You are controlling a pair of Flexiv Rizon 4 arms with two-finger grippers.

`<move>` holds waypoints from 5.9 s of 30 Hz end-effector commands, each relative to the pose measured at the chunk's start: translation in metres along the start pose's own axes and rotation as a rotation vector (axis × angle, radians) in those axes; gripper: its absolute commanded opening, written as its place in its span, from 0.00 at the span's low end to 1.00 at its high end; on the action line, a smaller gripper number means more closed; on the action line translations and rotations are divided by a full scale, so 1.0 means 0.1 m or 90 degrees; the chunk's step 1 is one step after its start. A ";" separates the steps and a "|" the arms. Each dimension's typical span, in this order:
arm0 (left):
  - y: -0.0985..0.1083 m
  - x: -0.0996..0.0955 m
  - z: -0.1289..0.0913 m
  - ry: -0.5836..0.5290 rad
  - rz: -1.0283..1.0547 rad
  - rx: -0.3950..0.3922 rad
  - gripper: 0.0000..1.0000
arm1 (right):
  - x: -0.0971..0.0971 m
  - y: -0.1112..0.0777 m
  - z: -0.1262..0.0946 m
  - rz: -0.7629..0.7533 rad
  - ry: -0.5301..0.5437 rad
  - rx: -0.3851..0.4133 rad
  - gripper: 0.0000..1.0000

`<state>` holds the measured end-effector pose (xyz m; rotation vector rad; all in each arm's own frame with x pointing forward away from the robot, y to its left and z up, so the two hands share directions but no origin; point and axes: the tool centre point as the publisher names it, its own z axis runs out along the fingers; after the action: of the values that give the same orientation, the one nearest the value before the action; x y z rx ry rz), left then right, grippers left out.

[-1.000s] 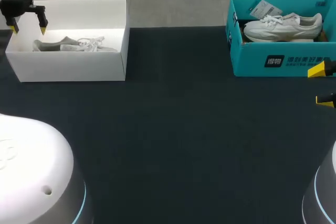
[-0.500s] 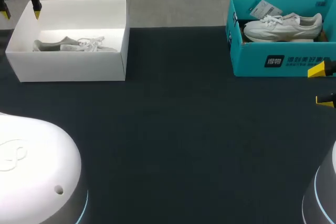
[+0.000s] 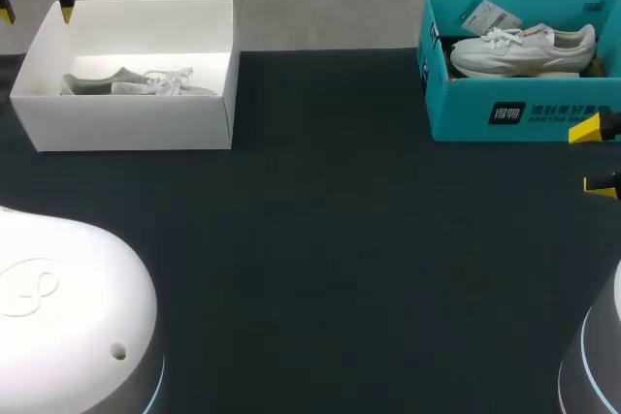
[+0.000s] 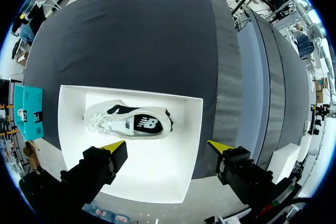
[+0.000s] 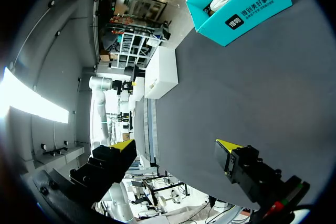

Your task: Take the shoe out of the shoebox, open the shoe tongue, remove and reinsert the insole, then place the shoe into the shoebox

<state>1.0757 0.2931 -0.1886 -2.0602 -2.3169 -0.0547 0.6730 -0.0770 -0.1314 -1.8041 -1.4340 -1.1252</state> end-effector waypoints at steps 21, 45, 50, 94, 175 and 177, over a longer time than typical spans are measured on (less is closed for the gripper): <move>-0.01 0.00 0.00 0.001 0.000 -0.001 1.00 | -0.20 0.41 -0.41 0.023 -0.229 0.032 1.00; -0.01 0.00 0.00 0.001 0.000 -0.001 1.00 | -0.20 1.43 -0.90 -0.013 -0.473 0.056 1.00; -0.01 0.00 0.00 0.001 0.000 -0.001 1.00 | -0.20 1.43 -0.90 -0.013 -0.473 0.056 1.00; -0.01 0.00 0.00 0.001 0.000 -0.001 1.00 | -0.64 3.59 -0.59 -0.196 -0.565 -0.008 1.00; -0.01 0.00 0.00 0.001 0.000 -0.001 1.00 | -2.40 5.41 0.16 -0.060 -0.726 -0.040 1.00; -0.01 0.00 0.00 0.001 0.000 -0.001 1.00 | -2.47 5.41 0.17 -0.058 -0.716 -0.035 1.00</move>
<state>1.0755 0.2933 -0.1884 -2.0604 -2.3173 -0.0540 1.1663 -0.3187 -0.3081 -2.6154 -2.0889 -0.1026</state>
